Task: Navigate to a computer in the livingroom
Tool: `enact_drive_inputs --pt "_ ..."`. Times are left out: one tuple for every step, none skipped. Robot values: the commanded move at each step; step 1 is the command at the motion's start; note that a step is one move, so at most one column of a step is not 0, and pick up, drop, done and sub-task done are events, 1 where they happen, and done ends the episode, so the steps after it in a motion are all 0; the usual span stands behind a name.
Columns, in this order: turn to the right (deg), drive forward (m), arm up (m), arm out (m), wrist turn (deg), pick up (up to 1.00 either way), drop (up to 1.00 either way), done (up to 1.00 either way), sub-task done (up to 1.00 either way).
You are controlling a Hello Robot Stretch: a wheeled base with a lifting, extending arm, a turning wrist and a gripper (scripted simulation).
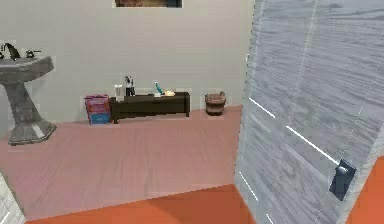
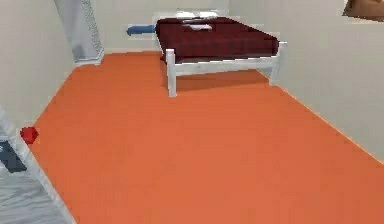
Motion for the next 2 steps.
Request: enact_drive_inputs --pt "0.0 1.00 0.00 0.00 0.0 0.00 0.00 0.00 0.00" --pt "3.0 0.00 0.00 0.00 0.0 0.00 0.00 0.00 0.00"
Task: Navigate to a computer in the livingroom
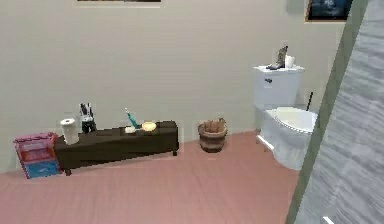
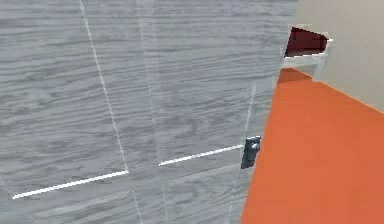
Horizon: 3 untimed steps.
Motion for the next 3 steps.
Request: enact_drive_inputs --pt "0.0 0.60 0.00 0.00 0.0 0.00 0.00 0.00 0.00" --pt "24.0 0.00 0.00 0.00 0.0 0.00 0.00 0.00 0.00" --pt "0.0 0.25 0.00 0.00 0.0 0.00 0.00 0.00 0.00"
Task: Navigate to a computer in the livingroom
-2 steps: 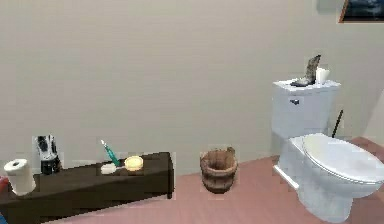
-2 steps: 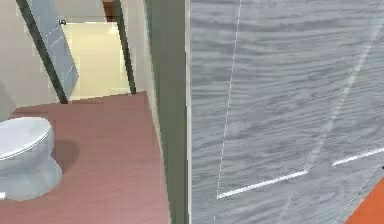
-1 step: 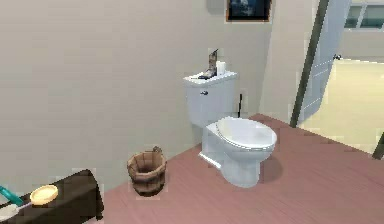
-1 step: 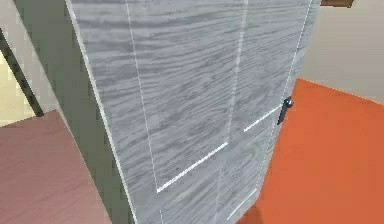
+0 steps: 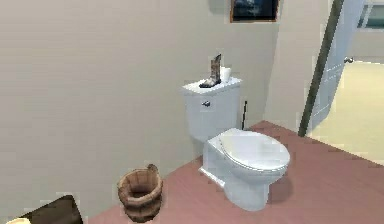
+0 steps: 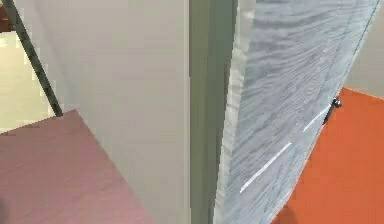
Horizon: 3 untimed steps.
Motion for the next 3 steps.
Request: enact_drive_inputs --pt "45.0 0.00 0.00 0.00 0.0 0.00 0.00 0.00 0.00" --pt "6.0 0.00 0.00 0.00 0.0 0.00 0.00 0.00 0.00" --pt "0.0 1.00 0.00 0.00 0.0 0.00 0.00 0.00 0.00"
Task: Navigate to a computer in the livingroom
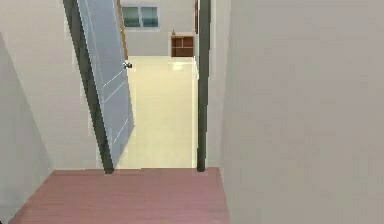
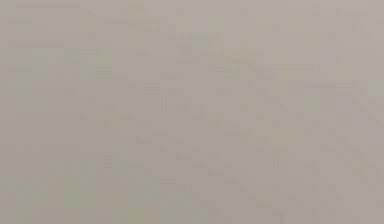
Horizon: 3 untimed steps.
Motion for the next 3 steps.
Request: enact_drive_inputs --pt "3.0 0.00 0.00 0.00 0.0 0.00 0.00 0.00 0.00" --pt "0.0 0.50 0.00 0.00 0.0 0.00 0.00 0.00 0.00" --pt "-24.0 0.00 0.00 0.00 0.0 0.00 0.00 0.00 0.00"
